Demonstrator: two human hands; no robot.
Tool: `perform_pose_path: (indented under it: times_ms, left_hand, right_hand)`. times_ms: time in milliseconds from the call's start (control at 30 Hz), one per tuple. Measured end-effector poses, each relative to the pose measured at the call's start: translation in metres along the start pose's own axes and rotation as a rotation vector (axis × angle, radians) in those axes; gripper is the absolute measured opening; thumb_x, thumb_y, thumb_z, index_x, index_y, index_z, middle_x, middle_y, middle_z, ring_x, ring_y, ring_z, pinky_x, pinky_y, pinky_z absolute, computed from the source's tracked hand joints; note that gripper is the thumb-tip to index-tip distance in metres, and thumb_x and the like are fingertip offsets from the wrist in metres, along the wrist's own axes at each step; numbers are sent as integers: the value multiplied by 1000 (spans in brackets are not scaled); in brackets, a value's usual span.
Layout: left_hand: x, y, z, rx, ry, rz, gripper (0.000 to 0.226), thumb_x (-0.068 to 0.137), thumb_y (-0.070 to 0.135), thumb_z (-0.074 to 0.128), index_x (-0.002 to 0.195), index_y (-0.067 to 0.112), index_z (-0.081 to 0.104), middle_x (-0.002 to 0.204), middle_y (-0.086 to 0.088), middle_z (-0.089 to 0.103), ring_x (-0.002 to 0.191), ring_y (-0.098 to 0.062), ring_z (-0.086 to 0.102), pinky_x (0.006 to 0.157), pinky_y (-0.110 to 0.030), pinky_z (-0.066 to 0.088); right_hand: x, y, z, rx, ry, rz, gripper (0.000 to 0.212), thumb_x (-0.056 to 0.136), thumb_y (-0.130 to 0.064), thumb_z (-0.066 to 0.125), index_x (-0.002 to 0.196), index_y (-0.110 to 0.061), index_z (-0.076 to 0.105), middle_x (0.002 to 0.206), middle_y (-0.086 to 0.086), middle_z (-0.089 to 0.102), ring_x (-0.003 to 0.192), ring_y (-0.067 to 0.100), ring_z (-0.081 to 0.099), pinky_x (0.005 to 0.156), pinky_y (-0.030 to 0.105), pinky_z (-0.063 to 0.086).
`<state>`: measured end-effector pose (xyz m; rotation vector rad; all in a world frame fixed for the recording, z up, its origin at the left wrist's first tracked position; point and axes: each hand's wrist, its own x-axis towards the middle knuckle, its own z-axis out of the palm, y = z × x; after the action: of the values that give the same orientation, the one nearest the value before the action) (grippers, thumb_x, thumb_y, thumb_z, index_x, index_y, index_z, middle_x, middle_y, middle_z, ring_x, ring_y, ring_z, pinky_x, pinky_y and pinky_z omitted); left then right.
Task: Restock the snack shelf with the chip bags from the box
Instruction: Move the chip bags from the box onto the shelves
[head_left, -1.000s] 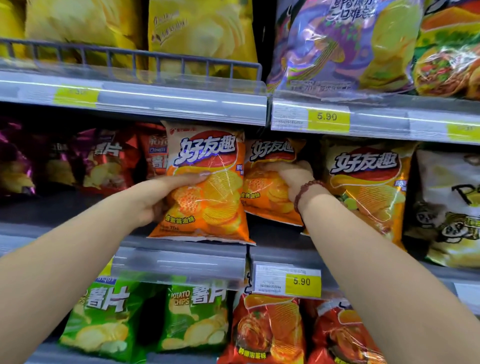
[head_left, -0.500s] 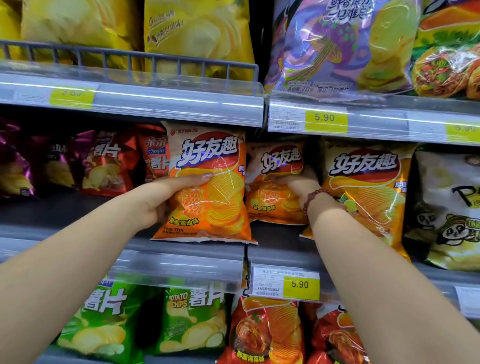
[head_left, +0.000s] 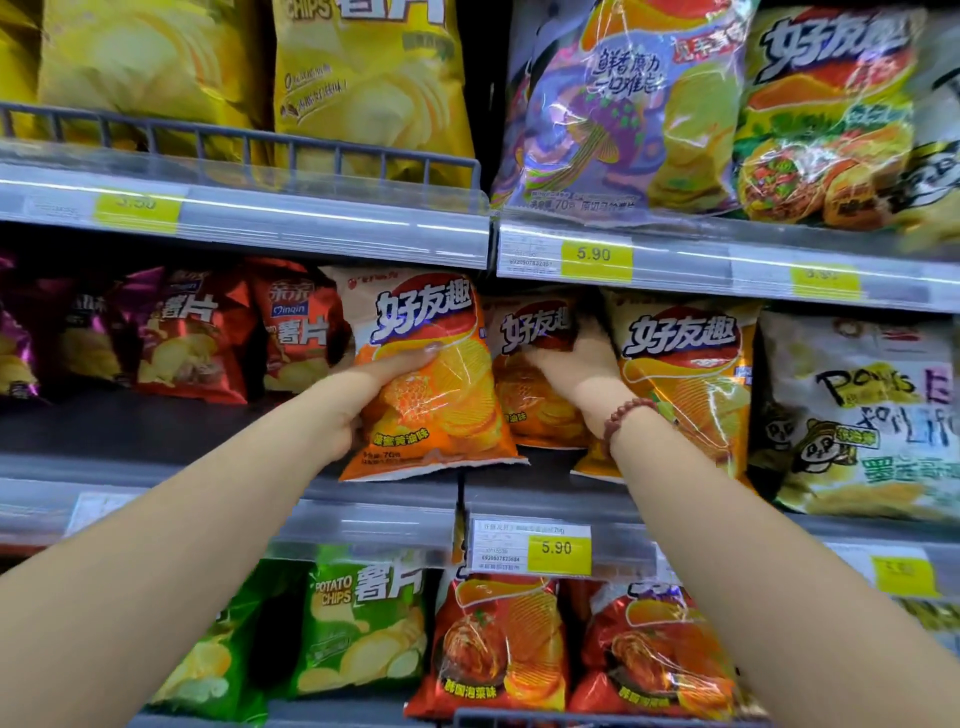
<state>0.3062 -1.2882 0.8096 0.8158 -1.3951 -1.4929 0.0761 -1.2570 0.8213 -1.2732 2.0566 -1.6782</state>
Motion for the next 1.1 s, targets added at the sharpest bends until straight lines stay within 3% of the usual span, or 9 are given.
perform_pose_path:
  times_ms: [67,167,333,433,533,633,700,833,1100]
  left_hand:
    - [0,-1,8,-25,-8,-6,95,32,51,91,118,22,61,113,-8,71,107,-29,65,102,-49,46]
    - [-1,-4,18,-53,-27,-58,79,45,49,87,115,22,63,102,-7,75,96,-28,70,95,-51,51]
    - [-2,-3,18,-40,-58,-162,59,55,41,86,105,17,65,81,-11,77,84,-28,72,80,-47,57]
    - [-5,0,20,62,-81,-139,76,44,41,87,111,15,63,94,-15,76,88,-32,72,85,-50,56]
    - [-8,6,32,131,-83,-122,72,54,43,86,114,14,61,99,-15,73,90,-31,71,88,-47,55]
    - [-6,10,45,167,-105,-105,74,57,47,86,118,14,61,105,-15,72,95,-30,69,93,-47,53]
    - [-3,10,55,187,-105,-91,106,35,54,90,127,15,56,121,-14,66,111,-33,63,102,-49,46]
    - [37,-10,64,111,-107,-120,137,7,59,91,133,22,52,127,-9,64,116,-32,60,103,-52,43]
    - [38,-13,73,51,-313,14,81,44,39,94,117,18,67,105,-8,75,100,-25,71,95,-44,53]
  right_hand:
    - [-7,0,-10,2,-5,-45,74,87,-31,66,148,-13,29,147,7,41,134,25,41,104,27,41]
    - [-23,-9,-25,103,-37,-122,74,86,-30,68,147,-15,30,148,8,43,134,27,43,112,36,36]
    - [-49,-4,-40,233,-356,-23,26,86,-42,64,106,-25,58,121,1,62,114,21,59,102,40,47]
    - [-64,-6,-31,177,-485,-44,42,84,-49,64,117,-24,60,115,-3,67,110,18,63,93,35,52]
    - [-73,-12,-20,109,-437,-70,69,75,-49,73,132,-19,50,123,0,64,110,16,63,93,36,54]
    - [-74,-11,-23,114,-336,-100,61,74,-37,79,125,-19,50,112,-4,63,97,9,62,80,24,55]
    - [-74,-9,-28,119,-278,-109,58,75,-33,79,122,-22,47,108,-6,60,93,7,59,74,19,52]
    - [-65,-7,-34,76,-214,-54,83,75,-30,79,143,-15,35,138,7,50,122,24,53,98,36,48]
    - [-48,-8,-24,-22,-116,-4,83,76,-31,78,142,-10,32,140,12,48,127,31,49,104,45,45]
